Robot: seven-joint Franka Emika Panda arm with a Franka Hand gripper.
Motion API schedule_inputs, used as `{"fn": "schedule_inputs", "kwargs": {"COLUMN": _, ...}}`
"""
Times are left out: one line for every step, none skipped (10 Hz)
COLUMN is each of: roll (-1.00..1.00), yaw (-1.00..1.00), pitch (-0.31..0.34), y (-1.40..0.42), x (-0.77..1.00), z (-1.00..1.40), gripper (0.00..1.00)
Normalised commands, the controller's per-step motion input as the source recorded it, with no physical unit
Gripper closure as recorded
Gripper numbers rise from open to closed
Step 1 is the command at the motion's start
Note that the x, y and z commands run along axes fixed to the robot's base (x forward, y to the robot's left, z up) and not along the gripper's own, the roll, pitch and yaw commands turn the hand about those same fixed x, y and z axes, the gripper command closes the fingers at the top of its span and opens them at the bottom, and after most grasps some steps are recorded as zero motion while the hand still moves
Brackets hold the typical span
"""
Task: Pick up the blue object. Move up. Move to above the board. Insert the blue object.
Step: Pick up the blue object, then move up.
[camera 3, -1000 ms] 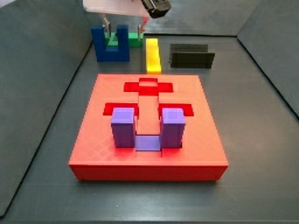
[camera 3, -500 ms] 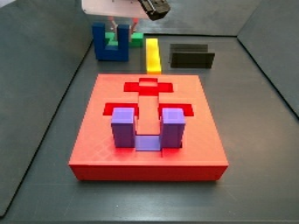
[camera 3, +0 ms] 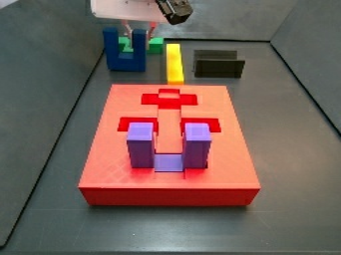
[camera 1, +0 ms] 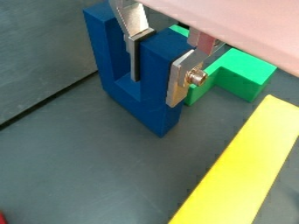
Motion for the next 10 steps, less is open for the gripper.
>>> {"fn": "schedule_inputs", "kwargs": {"roll": 0.00, "yaw": 0.00, "pitch": 0.000, "y": 0.00, "x": 0.00, "z": 0.00, "gripper": 1.00}}
{"fn": "schedule_inputs", "kwargs": {"roll": 0.00, "yaw": 0.00, "pitch": 0.000, "y": 0.00, "x": 0.00, "z": 0.00, "gripper": 1.00}}
{"fn": "schedule_inputs", "kwargs": {"roll": 0.00, "yaw": 0.00, "pitch": 0.000, "y": 0.00, "x": 0.00, "z": 0.00, "gripper": 1.00}}
{"fn": "schedule_inputs", "kwargs": {"roll": 0.00, "yaw": 0.00, "pitch": 0.000, "y": 0.00, "x": 0.00, "z": 0.00, "gripper": 1.00}}
{"fn": "schedule_inputs", "kwargs": {"roll": 0.00, "yaw": 0.00, "pitch": 0.000, "y": 0.00, "x": 0.00, "z": 0.00, "gripper": 1.00}}
{"fn": "schedule_inputs", "kwargs": {"roll": 0.00, "yaw": 0.00, "pitch": 0.000, "y": 0.00, "x": 0.00, "z": 0.00, "gripper": 1.00}}
{"fn": "schedule_inputs", "kwargs": {"roll": 0.00, "yaw": 0.00, "pitch": 0.000, "y": 0.00, "x": 0.00, "z": 0.00, "gripper": 1.00}}
{"fn": "schedule_inputs", "kwargs": {"roll": 0.00, "yaw": 0.00, "pitch": 0.000, "y": 0.00, "x": 0.00, "z": 0.00, "gripper": 1.00}}
{"fn": "schedule_inputs", "kwargs": {"roll": 0.00, "yaw": 0.00, "pitch": 0.000, "y": 0.00, "x": 0.00, "z": 0.83, "gripper": 1.00}}
{"fn": "schedule_inputs", "kwargs": {"roll": 0.00, "yaw": 0.03, "pitch": -0.019, "y": 0.03, "x": 0.05, "z": 0.88, "gripper": 1.00}}
